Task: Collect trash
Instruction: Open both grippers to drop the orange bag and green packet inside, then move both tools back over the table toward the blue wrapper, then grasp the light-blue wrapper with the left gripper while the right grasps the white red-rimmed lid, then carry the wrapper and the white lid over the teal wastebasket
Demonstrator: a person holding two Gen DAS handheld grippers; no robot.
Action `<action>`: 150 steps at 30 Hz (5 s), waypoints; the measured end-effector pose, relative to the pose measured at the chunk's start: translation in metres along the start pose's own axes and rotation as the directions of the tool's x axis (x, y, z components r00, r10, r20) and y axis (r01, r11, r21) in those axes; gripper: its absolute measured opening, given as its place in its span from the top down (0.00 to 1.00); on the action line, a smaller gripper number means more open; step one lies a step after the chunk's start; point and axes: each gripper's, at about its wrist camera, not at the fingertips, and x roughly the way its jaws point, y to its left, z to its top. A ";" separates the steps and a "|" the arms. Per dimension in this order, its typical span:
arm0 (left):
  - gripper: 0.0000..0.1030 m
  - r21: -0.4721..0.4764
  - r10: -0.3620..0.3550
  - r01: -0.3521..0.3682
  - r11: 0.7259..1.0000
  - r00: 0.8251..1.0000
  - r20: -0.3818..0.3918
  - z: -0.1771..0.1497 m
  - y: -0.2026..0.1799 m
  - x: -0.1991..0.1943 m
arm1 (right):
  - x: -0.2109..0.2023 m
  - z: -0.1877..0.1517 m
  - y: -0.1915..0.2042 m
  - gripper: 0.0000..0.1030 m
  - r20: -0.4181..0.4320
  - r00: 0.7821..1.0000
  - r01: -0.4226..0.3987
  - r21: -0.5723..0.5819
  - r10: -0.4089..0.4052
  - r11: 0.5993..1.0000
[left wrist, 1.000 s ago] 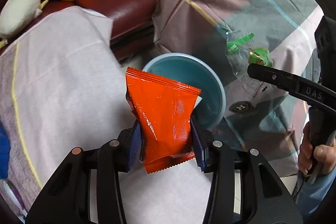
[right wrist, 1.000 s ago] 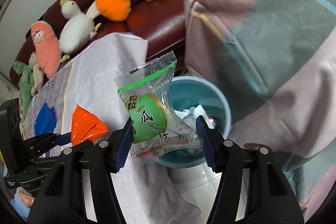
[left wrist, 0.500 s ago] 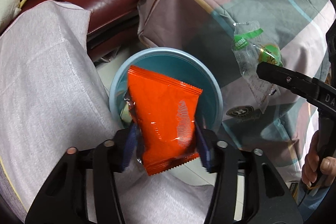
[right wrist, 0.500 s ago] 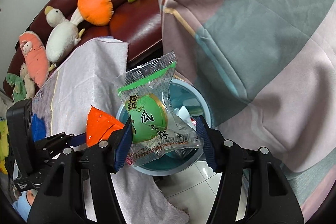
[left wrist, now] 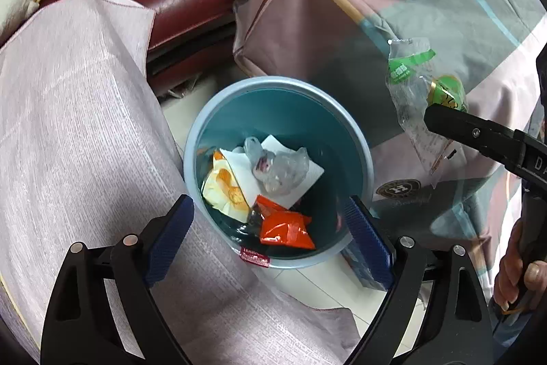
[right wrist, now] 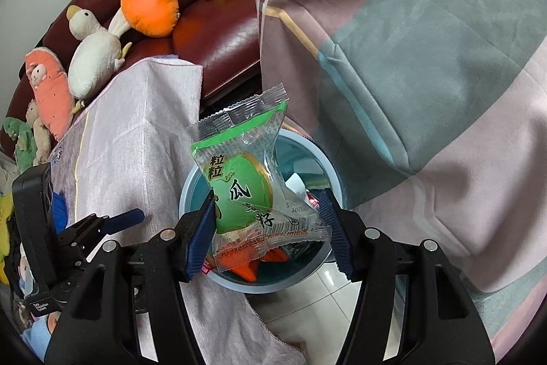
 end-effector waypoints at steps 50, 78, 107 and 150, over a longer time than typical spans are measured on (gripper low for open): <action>0.10 -0.255 0.126 -0.082 0.963 0.979 0.163 -0.152 0.143 -0.170 | -0.019 -0.066 0.186 0.21 -0.114 0.993 -0.050 -0.248 0.022 0.967; 0.09 -0.459 0.317 -0.238 0.856 0.943 0.101 -0.308 0.299 -0.249 | 0.005 -0.152 0.362 0.21 -0.253 0.968 -0.135 -0.503 0.004 0.853; 0.62 -0.594 0.417 -0.253 0.763 0.896 0.154 -0.333 0.380 -0.274 | 0.075 -0.194 0.480 0.21 -0.374 0.927 -0.253 -0.560 0.032 0.789; 0.61 -0.363 0.284 -0.207 0.909 0.943 0.172 -0.220 0.248 -0.216 | 0.047 -0.129 0.347 0.53 -0.239 0.961 -0.236 -0.442 0.140 0.865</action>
